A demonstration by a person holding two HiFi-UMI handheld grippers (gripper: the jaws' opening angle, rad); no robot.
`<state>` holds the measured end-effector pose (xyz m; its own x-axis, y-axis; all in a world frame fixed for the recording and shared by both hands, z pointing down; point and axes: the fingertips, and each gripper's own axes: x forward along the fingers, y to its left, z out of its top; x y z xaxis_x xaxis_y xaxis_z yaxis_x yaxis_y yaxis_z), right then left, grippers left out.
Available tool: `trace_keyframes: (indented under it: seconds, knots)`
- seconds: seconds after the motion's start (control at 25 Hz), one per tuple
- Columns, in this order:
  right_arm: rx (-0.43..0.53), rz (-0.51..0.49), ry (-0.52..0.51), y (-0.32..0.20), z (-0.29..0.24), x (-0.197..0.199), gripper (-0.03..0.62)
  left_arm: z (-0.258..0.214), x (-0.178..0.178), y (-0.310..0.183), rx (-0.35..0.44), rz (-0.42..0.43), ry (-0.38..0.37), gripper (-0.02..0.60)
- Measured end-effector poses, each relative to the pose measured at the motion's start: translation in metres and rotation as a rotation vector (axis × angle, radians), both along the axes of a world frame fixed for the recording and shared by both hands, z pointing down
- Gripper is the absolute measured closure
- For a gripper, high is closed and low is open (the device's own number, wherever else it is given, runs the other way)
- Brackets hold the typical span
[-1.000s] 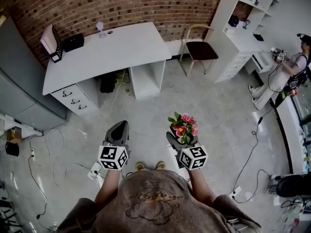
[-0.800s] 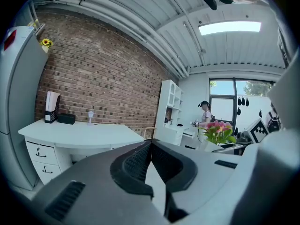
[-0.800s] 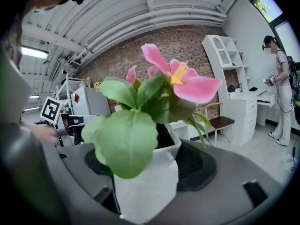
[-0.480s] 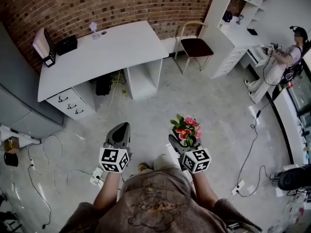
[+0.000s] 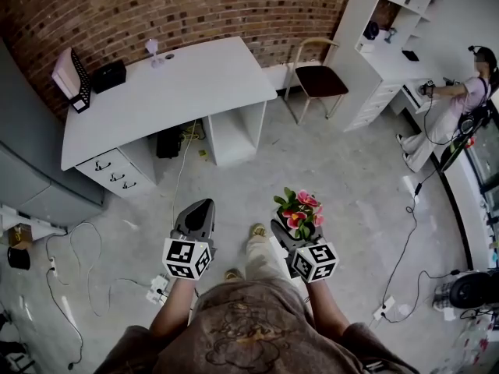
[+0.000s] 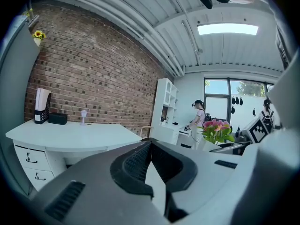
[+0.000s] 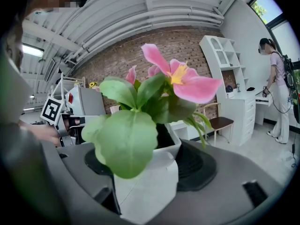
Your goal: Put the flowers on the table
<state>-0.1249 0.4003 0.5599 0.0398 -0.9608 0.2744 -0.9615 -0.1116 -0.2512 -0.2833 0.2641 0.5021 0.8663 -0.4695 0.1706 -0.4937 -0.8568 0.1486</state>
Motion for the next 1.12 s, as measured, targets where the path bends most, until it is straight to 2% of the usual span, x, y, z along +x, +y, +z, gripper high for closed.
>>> trace_keyframes:
  seconds: [0.48, 1.12]
  knots:
    - [-0.004, -0.025, 0.009, -0.066, -0.009, 0.045, 0.24, -0.011, 0.047, -0.061, -0.003, -0.006, 0.0, 0.56]
    - [0.027, -0.107, -0.001, -0.166, -0.029, 0.136, 0.24, -0.032, 0.128, -0.148, 0.01, -0.091, -0.007, 0.56]
